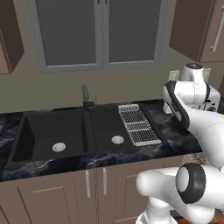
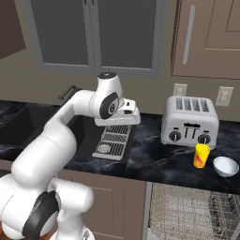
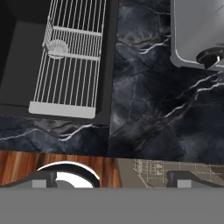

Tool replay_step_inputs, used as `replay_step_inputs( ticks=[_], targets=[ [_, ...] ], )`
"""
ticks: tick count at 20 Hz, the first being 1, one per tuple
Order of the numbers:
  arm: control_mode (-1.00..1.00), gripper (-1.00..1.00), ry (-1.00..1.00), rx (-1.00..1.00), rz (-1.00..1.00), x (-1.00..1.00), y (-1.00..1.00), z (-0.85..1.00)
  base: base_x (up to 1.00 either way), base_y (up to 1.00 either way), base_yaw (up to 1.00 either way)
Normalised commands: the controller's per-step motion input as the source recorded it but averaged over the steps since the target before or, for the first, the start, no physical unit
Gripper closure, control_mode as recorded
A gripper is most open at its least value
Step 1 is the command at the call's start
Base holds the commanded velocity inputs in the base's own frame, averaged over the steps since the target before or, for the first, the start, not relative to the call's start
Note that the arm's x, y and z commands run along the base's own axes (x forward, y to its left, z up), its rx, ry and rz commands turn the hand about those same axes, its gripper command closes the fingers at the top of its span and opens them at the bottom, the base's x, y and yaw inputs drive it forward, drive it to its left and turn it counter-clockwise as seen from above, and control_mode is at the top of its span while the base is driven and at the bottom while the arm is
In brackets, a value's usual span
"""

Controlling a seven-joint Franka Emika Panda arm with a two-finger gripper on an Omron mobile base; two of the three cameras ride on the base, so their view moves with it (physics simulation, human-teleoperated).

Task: Pick up the cup and bowl from the counter, place them in the dishwasher, and close the dishwasher door.

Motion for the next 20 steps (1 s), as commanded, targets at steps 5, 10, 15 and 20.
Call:
replay_step_inputs(
  ticks=[5, 10, 15, 20],
  targets=[
    [-1.00, -1.00, 0.00, 0.00, 0.00, 0.00, -0.37, -0.05, 0.00, 0.00, 0.00],
    [-1.00, -1.00, 0.00, 0.00, 0.00, 0.00, -0.34, -0.09, 0.00, 0.00, 0.00],
    [-1.00, -1.00, 0.00, 0.00, 0.00, 0.00, -0.29, -0.14, 0.00, 0.00, 0.00],
    [-1.00, -1.00, 0.00, 0.00, 0.00, 0.03, -0.28, -0.18, 0.00, 0.00, 0.00]
  ],
)
